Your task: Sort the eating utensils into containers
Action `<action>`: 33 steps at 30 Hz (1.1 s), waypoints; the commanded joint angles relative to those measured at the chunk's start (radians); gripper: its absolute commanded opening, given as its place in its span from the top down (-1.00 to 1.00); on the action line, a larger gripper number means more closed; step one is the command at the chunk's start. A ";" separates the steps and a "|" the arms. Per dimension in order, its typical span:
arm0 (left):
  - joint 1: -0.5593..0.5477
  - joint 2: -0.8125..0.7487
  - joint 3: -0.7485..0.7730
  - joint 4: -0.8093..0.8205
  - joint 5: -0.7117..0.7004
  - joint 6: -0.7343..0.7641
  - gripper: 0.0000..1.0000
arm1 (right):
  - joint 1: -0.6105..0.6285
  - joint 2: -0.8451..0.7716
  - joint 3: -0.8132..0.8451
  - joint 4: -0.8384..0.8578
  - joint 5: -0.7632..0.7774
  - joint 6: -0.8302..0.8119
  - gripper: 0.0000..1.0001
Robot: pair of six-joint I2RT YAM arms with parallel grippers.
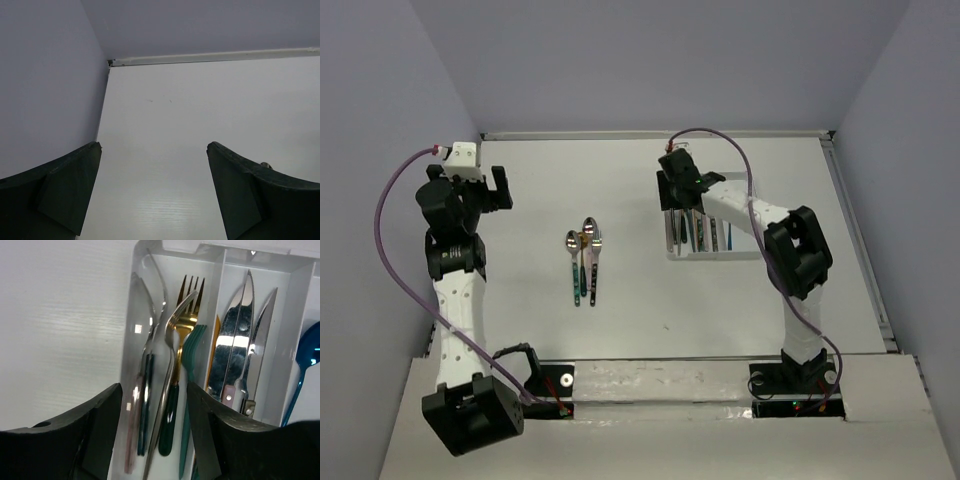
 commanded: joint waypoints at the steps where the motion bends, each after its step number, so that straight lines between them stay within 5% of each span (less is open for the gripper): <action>1: 0.004 -0.039 0.015 -0.238 -0.013 0.084 -0.98 | 0.212 -0.135 0.001 -0.047 0.004 0.017 -0.21; 12: 0.004 -0.082 -0.132 -0.279 -0.155 0.086 -0.98 | 0.420 0.135 0.274 -0.178 -0.157 0.077 -0.09; 33: 0.003 -0.100 -0.146 -0.258 -0.167 0.086 -0.98 | 0.429 0.325 0.412 -0.242 -0.071 0.029 0.02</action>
